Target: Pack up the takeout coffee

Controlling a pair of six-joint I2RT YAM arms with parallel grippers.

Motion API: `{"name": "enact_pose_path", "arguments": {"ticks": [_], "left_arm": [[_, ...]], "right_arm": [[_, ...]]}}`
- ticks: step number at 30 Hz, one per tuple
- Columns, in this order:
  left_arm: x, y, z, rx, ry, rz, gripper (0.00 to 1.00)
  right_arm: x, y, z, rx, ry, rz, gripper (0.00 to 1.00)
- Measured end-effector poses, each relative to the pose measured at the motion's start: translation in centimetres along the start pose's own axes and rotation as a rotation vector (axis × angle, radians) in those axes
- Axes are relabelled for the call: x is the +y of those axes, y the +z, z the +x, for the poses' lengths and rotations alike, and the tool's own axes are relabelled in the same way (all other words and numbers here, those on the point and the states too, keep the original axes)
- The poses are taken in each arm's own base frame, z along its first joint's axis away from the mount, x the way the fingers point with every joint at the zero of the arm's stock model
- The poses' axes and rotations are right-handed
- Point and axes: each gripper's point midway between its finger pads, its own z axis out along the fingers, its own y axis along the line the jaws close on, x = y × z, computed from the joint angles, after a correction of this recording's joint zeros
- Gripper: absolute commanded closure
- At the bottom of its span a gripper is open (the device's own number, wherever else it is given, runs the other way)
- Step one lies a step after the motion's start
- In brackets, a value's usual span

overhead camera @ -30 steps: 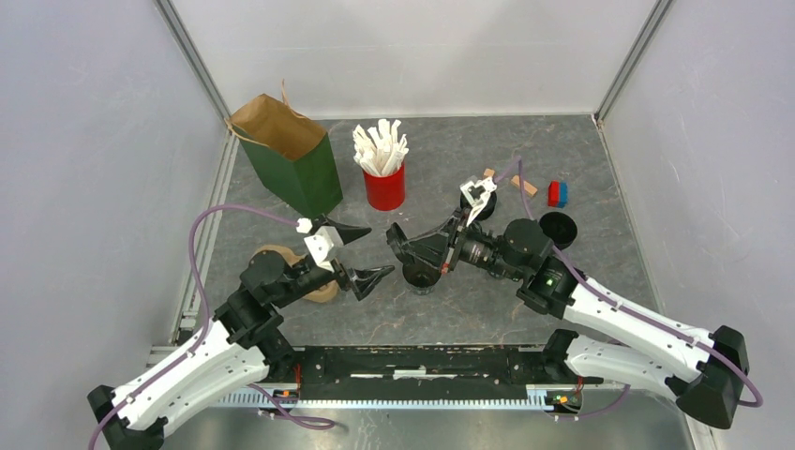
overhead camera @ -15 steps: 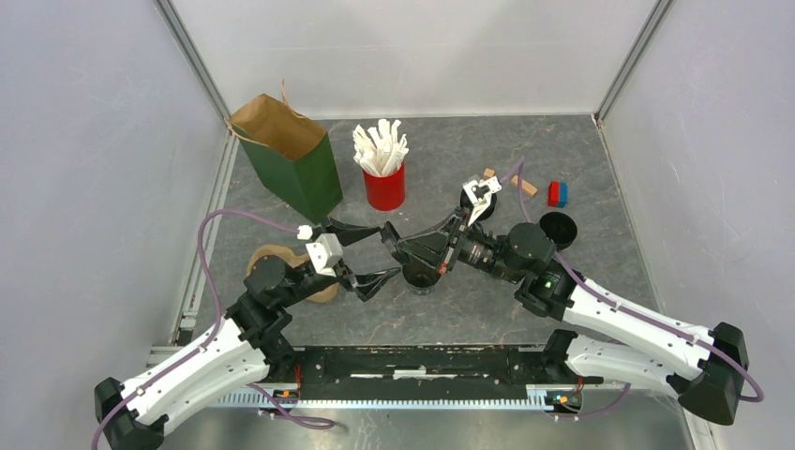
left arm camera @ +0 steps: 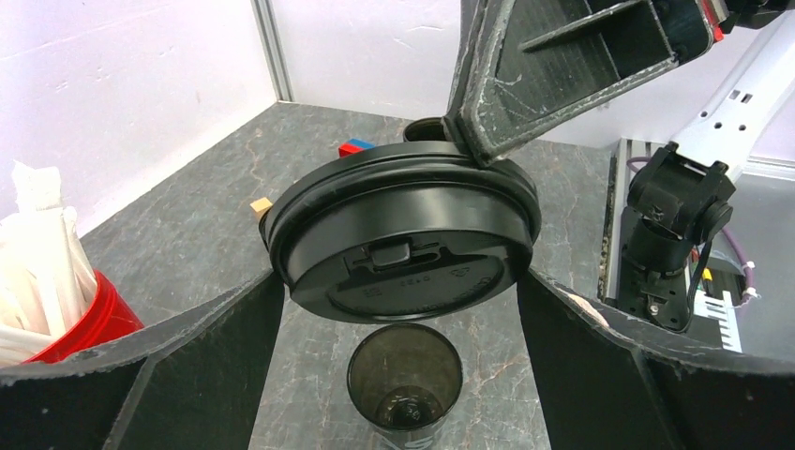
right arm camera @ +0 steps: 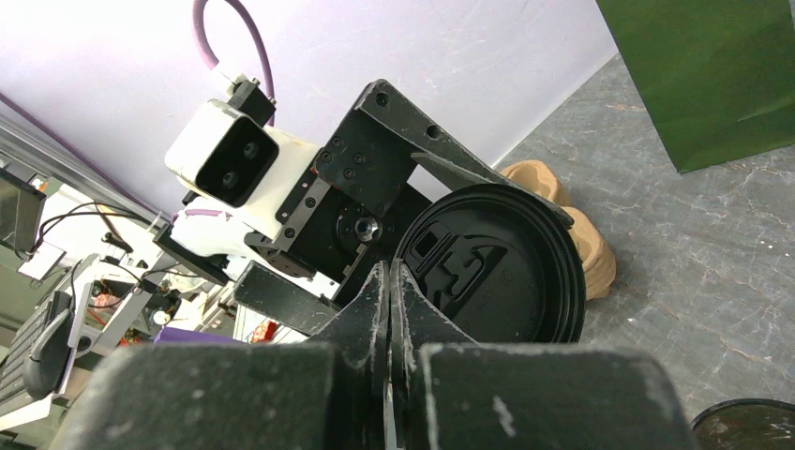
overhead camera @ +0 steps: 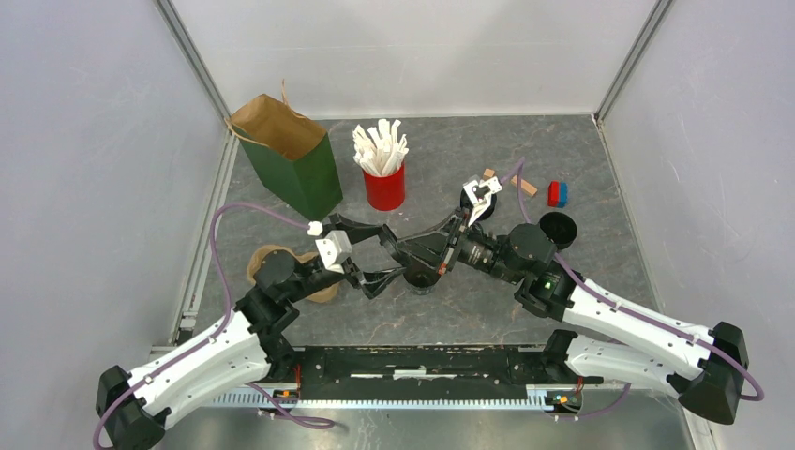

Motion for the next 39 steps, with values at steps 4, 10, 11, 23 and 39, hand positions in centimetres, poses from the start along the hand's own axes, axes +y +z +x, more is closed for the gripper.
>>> {"name": "enact_pose_path", "arguments": {"ticks": [4,10,11,23,39], "left_arm": [[0.1,0.1,-0.1,-0.004,0.001,-0.003,0.04],[0.1,0.1,-0.4,-0.017,0.005,-0.005,0.12],[0.1,0.1,-0.4,-0.017,0.005,-0.005,0.13],[0.0,-0.6,0.9,0.057,-0.024,-0.010,0.10],[2.3,-0.8,4.4,0.628,-0.290,-0.208,0.09]], "right_arm": [[0.1,0.0,0.0,-0.003,0.000,-0.003,1.00],[0.1,-0.1,-0.2,-0.016,-0.001,-0.002,1.00],[0.0,-0.1,-0.3,-0.019,-0.001,-0.001,1.00],[-1.2,-0.4,-0.4,-0.041,-0.019,0.065,0.62],[-6.5,-6.5,-4.3,-0.177,-0.244,0.432,0.02]]}}
